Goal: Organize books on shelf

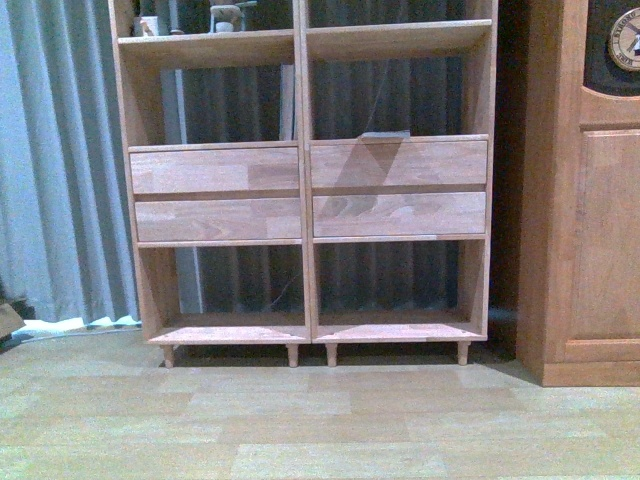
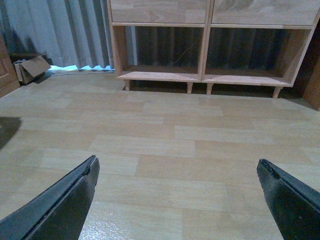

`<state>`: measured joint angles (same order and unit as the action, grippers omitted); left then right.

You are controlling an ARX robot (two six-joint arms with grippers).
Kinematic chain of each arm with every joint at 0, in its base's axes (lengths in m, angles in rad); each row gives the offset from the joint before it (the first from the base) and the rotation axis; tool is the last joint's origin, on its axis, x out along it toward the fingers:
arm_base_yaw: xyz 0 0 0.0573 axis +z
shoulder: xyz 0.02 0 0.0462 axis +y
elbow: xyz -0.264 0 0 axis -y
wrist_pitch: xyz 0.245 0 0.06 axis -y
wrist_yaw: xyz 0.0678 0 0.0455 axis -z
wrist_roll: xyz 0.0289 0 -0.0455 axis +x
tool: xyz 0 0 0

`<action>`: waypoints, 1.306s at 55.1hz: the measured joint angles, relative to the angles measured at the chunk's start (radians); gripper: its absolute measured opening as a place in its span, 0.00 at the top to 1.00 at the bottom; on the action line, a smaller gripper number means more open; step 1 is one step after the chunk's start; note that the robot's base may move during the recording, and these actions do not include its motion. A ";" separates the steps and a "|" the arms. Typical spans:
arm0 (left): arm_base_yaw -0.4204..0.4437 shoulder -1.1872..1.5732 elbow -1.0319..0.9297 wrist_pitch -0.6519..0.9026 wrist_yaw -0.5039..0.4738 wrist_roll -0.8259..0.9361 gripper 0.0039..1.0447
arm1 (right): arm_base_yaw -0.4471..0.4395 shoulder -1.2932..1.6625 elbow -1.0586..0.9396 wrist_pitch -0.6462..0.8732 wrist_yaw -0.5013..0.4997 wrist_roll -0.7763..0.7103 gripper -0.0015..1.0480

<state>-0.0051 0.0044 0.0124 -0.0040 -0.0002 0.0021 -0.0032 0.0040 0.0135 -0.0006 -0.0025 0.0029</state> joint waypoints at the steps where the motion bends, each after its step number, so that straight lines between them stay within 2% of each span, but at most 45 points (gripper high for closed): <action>1: 0.000 0.000 0.000 0.000 0.000 0.000 0.07 | 0.000 0.000 0.000 0.000 0.000 0.000 0.07; 72: 0.000 0.000 0.000 0.000 0.000 0.000 0.07 | 0.000 0.000 0.000 0.000 0.000 0.000 0.07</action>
<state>-0.0051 0.0044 0.0124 -0.0040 -0.0002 0.0021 -0.0032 0.0040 0.0135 -0.0006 -0.0029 0.0029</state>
